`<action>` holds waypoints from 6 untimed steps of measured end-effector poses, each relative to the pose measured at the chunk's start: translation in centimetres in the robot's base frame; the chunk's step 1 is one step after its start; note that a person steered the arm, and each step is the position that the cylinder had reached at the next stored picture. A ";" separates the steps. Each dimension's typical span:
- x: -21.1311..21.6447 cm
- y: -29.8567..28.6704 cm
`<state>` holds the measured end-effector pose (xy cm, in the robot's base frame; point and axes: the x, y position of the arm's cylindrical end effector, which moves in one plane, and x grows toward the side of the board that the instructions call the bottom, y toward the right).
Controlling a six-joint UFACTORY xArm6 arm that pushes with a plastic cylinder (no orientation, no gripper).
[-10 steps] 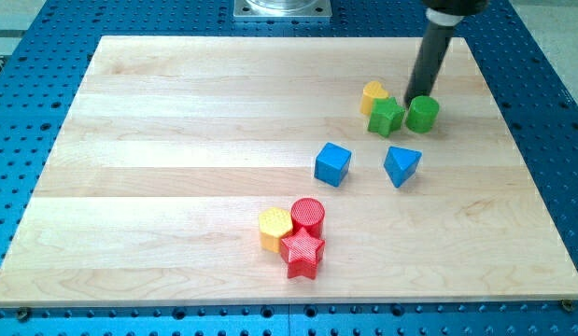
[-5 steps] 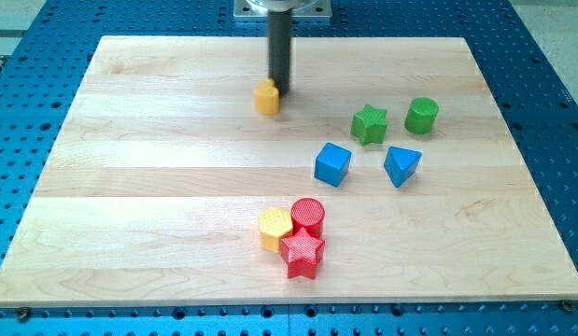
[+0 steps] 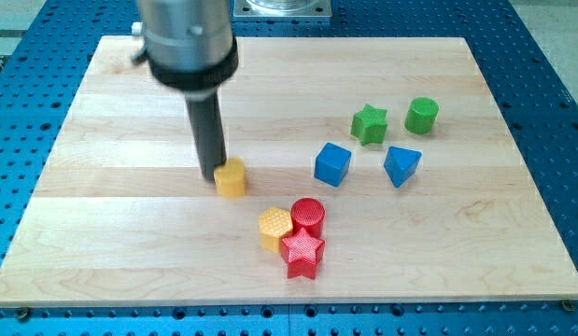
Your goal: Move the heart into the hexagon
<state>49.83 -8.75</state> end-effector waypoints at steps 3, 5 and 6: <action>-3.1 1.2; 1.3 2.5; 0.1 9.0</action>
